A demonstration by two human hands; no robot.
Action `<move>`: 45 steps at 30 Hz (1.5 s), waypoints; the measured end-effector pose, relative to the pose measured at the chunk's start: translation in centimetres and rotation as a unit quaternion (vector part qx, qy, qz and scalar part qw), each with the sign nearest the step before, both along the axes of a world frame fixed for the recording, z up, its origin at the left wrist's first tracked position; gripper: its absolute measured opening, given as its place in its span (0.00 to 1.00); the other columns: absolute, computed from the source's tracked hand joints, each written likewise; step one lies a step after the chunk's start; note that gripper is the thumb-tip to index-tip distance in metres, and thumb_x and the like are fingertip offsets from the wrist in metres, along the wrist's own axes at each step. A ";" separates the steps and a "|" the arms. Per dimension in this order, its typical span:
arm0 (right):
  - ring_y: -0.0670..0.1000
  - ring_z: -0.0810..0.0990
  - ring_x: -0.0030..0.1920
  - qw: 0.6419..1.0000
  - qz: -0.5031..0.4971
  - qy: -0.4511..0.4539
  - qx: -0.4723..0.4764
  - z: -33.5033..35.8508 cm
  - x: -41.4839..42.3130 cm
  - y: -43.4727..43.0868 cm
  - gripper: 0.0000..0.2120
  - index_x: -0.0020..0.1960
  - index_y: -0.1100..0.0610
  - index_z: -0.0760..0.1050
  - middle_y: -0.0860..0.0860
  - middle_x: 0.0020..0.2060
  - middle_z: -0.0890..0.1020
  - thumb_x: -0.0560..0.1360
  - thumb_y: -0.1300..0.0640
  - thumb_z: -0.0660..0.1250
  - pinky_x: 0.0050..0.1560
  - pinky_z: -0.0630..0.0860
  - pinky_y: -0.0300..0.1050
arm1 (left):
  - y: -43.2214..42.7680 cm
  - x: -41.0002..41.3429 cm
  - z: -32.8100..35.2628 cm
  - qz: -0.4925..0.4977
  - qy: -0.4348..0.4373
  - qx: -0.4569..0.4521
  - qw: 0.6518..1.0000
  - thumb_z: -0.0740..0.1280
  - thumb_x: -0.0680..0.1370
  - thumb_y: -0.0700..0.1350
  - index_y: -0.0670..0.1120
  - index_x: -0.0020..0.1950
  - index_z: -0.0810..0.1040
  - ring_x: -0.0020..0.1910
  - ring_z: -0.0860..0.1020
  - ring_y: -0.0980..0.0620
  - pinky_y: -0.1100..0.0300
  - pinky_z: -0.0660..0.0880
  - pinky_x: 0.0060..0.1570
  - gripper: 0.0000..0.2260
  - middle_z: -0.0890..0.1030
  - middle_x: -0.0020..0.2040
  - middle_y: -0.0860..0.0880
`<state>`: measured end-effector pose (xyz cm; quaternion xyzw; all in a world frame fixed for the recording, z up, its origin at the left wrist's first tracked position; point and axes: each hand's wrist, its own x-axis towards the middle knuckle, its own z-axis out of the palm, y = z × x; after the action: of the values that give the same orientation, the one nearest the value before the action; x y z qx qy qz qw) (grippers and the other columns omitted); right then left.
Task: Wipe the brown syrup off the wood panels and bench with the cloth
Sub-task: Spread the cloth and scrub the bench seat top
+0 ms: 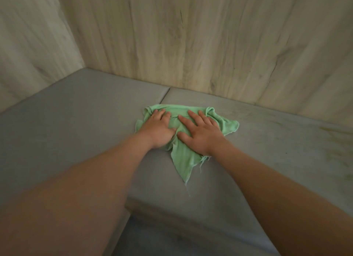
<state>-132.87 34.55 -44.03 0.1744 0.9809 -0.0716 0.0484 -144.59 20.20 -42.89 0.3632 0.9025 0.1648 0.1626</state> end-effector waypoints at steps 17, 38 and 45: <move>0.55 0.45 0.84 0.998 -0.056 0.015 0.020 -0.2 -9.3 5.4 0.34 0.83 0.37 0.45 0.45 0.84 0.47 0.80 0.30 0.43 0.81 0.43 0.60 | -0.8 2.7 -2.1 -0.009 0.150 0.030 0.988 0.51 0.83 0.59 0.42 0.80 0.59 0.79 0.58 0.45 0.51 0.51 0.80 0.30 0.61 0.80 0.41; 0.54 0.51 0.83 0.974 -0.224 0.003 0.022 0.4 3.1 15.3 0.34 0.82 0.36 0.50 0.47 0.84 0.53 0.79 0.27 0.44 0.81 0.48 0.58 | -0.8 2.5 -3.8 0.005 0.152 0.016 0.988 0.41 0.78 0.66 0.48 0.85 0.48 0.83 0.47 0.52 0.54 0.42 0.81 0.39 0.48 0.85 0.48; 0.63 0.43 0.83 0.935 -0.354 0.000 0.002 0.2 2.0 12.1 0.38 0.84 0.42 0.47 0.54 0.84 0.48 0.78 0.29 0.43 0.79 0.42 0.68 | -0.5 2.6 -4.2 0.007 0.180 0.017 0.983 0.42 0.77 0.65 0.47 0.84 0.52 0.83 0.51 0.49 0.52 0.45 0.81 0.39 0.53 0.85 0.47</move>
<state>-130.84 46.65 -43.88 0.5103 0.8559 -0.0817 0.0198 -142.02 19.71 -47.09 0.3829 0.9168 0.1129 -0.0098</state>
